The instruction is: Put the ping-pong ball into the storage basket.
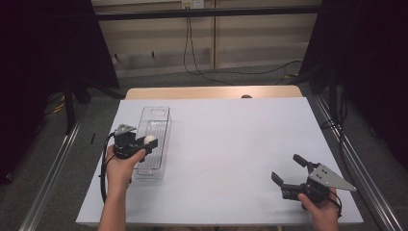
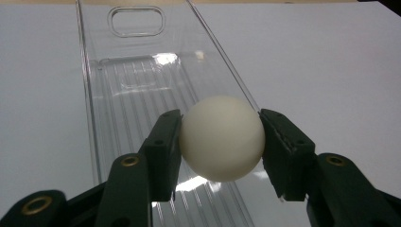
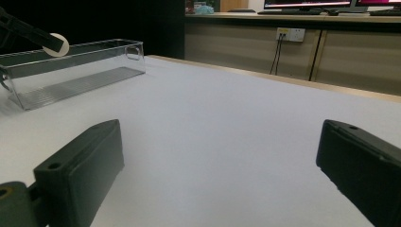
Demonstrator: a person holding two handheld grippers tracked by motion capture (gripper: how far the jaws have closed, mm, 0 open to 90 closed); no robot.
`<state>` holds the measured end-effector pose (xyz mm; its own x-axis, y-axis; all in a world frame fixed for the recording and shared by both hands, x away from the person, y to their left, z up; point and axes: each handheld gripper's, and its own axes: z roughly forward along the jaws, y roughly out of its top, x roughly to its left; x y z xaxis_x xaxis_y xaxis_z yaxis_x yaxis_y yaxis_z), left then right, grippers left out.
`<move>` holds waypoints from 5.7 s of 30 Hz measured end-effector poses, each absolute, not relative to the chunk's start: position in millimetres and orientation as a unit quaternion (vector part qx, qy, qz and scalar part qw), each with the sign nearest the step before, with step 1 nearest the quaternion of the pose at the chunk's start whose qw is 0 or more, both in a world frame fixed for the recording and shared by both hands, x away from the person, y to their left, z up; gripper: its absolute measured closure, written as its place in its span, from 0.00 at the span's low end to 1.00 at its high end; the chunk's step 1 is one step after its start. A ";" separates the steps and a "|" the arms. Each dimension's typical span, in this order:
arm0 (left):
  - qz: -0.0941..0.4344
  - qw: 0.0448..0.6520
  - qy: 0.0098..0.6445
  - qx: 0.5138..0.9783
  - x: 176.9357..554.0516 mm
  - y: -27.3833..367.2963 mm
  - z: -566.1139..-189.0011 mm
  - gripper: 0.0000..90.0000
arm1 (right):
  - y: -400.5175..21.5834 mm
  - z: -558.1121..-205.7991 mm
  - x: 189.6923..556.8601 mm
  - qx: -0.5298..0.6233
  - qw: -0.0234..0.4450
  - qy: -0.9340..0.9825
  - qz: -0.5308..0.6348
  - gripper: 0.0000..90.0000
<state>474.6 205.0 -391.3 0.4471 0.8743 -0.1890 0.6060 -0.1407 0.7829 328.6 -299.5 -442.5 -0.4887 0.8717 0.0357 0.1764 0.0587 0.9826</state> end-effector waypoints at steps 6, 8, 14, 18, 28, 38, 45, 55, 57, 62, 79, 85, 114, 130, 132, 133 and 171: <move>0.156 0.419 0.504 0.739 476.8 207.3 -391.7 0.57 | -298.7 -442.0 328.6 0.398 0.311 0.657 0.559 0.01; 0.158 0.417 0.507 0.737 477.3 207.8 -392.1 0.57 | -298.8 -442.1 328.5 0.399 0.310 0.657 0.559 0.01; 0.161 0.414 0.508 0.738 478.6 206.2 -393.1 0.57 | -298.9 -442.2 328.5 0.398 0.310 0.657 0.560 0.01; 0.159 0.411 0.508 0.740 480.0 205.3 -394.3 0.57 | -298.8 -442.3 328.6 0.398 0.310 0.657 0.560 0.01; 0.160 0.407 0.510 0.741 482.9 205.9 -394.9 0.57 | -298.3 -442.3 328.8 0.396 0.311 0.658 0.560 0.01; 0.170 0.392 0.509 0.747 485.1 202.0 -396.2 0.57 | -298.5 -441.4 328.7 0.395 0.311 0.657 0.561 0.01; 0.171 0.387 0.500 0.755 486.0 199.9 -396.8 0.57 | -298.9 -440.9 328.2 0.396 0.313 0.656 0.562 0.01; 0.173 0.387 0.504 0.753 488.4 201.1 -397.3 0.57 | -299.3 -440.9 328.7 0.402 0.311 0.652 0.563 0.01; 0.172 0.386 0.505 0.752 488.4 199.6 -397.5 0.57 | -299.5 -440.9 328.5 0.400 0.309 0.653 0.563 0.01; 0.173 0.389 0.509 0.748 489.2 198.5 -398.2 0.57 | -299.9 -440.6 328.5 0.398 0.312 0.654 0.563 0.01; 0.174 0.378 0.512 0.752 493.1 197.3 -401.2 0.56 | -302.2 -440.1 328.0 0.400 0.312 0.652 0.563 0.01; 0.175 0.373 0.512 0.753 493.1 198.4 -401.5 0.56 | -302.2 -440.1 328.0 0.399 0.314 0.652 0.564 0.01; 0.186 0.390 0.506 0.746 483.9 200.1 -393.9 0.43 | -298.8 -440.1 330.7 0.395 0.310 0.653 0.566 0.01; 0.193 0.409 0.504 0.735 472.8 200.1 -391.5 0.27 | -298.4 -439.8 329.5 0.394 0.307 0.656 0.566 0.01; 0.193 0.417 0.506 0.729 470.8 200.2 -391.2 0.25 | -298.4 -439.9 329.4 0.394 0.308 0.656 0.566 0.01; 0.194 0.417 0.502 0.732 470.3 200.8 -391.1 0.25 | -298.2 -439.9 329.5 0.394 0.310 0.654 0.567 0.01; 0.219 0.480 0.477 0.702 439.9 206.2 -402.8 0.05 | -296.8 -440.3 329.3 0.392 0.309 0.657 0.566 0.01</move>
